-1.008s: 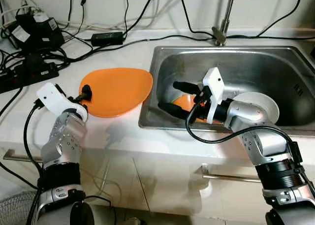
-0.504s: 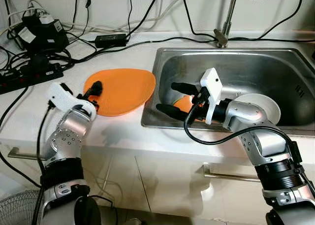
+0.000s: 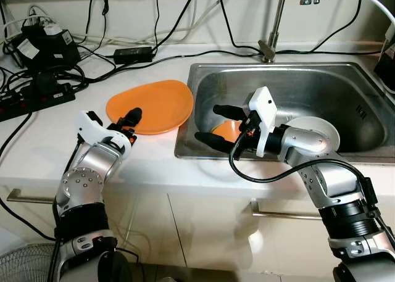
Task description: Kitchen organization
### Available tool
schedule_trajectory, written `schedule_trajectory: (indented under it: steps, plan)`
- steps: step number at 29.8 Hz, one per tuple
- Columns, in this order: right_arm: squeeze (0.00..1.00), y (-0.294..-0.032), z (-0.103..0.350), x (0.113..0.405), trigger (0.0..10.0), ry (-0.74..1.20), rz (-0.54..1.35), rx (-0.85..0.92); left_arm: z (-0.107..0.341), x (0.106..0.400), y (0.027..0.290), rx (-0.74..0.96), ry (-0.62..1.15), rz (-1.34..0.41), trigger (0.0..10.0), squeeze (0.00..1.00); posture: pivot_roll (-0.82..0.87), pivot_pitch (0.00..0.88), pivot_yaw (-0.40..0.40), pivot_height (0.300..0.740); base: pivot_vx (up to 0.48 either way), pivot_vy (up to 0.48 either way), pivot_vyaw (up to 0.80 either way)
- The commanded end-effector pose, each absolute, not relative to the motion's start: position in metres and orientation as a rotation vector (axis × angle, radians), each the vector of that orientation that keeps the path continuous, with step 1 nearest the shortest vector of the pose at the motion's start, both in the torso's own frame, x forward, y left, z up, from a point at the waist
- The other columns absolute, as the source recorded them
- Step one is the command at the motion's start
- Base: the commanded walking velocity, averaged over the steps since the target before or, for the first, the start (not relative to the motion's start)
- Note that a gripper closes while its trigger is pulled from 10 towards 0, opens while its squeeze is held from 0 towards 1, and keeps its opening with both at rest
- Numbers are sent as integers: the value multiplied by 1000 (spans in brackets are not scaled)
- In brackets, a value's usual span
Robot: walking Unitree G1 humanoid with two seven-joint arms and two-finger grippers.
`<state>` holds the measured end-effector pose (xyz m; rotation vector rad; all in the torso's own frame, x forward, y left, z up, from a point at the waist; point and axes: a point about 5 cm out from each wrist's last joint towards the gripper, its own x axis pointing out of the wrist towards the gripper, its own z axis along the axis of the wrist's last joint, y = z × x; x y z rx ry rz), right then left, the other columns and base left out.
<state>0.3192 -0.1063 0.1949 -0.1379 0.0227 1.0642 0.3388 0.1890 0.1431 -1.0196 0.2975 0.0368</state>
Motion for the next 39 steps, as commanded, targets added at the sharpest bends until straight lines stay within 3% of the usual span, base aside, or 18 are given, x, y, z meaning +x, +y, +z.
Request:
schedule_trajectory:
  steps: [1,39]
  plan:
    - [0,-104,196,318,10000,21,1075,-145,121,333,183,-1037,415,73,0,0,-32,45,93,740,0,0,0]
    - [0,-100,195,318,10000,23,1073,-138,119,346,197,-1109,371,158,0,0,-40,47,93,740,0,0,0]
